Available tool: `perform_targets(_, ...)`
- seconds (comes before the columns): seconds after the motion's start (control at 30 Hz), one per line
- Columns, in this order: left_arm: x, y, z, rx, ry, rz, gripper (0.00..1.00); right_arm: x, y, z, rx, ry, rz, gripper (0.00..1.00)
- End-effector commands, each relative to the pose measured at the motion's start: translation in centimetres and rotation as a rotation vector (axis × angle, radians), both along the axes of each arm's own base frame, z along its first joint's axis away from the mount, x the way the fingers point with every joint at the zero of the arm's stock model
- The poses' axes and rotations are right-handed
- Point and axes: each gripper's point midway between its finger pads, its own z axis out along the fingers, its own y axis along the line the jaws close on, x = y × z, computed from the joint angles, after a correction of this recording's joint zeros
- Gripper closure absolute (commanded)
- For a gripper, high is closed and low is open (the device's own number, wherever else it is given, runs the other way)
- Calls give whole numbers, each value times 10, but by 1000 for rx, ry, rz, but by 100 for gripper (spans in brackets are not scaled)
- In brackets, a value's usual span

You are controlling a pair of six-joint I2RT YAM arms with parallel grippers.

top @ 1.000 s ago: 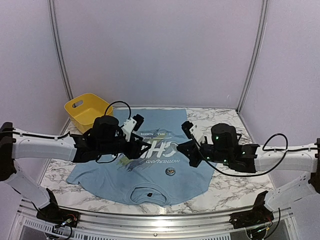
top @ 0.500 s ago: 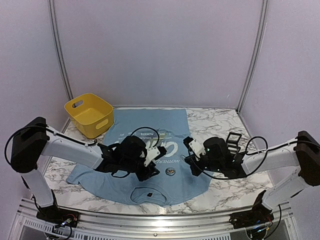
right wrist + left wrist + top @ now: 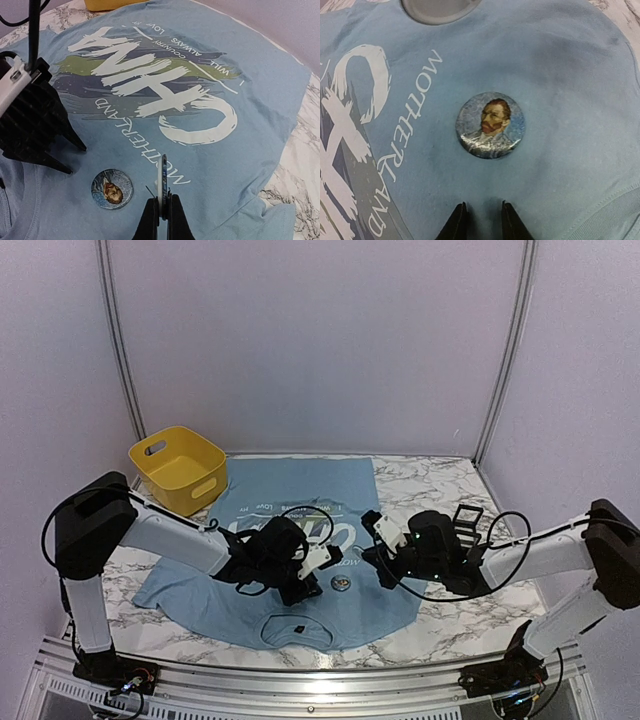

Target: Pin the brooch onto the clothing

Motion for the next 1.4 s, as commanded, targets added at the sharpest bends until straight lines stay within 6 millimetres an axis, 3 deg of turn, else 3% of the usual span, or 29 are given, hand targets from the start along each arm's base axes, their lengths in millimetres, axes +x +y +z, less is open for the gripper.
perform_targets(0.0,-16,14,-8,12,40,-34,85,8,15,16,29,-66,58,100)
perform_targets(0.1,-18,7,7,-59,33,-55,100,6,20,15,25,-73,99,100)
perform_targets(0.27,-17,-1,30,-156,19,-70,100,-4,31,22,48,-110,194,100)
perform_targets(0.43,-12,-3,50,-283,58,-72,99,-22,45,30,76,-258,321,100)
perform_targets(0.6,5,14,33,-218,10,4,76,-19,58,23,37,-345,374,100)
perform_targets(0.73,-3,18,22,-199,40,-14,65,-18,65,20,13,-387,415,100)
perform_targets(0.9,-30,19,21,-231,128,-98,50,-21,70,11,-14,-414,455,100)
perform_targets(1.03,-26,15,14,-220,134,-95,49,-26,78,2,-32,-448,499,100)
perform_targets(1.1,-24,13,11,-216,139,-88,52,-28,80,-4,-49,-458,520,100)
perform_targets(1.27,-21,13,19,-228,115,-84,100,-32,83,-8,-74,-499,550,100)
perform_targets(1.37,-27,10,27,-258,135,-112,100,-33,86,-12,-98,-534,566,100)
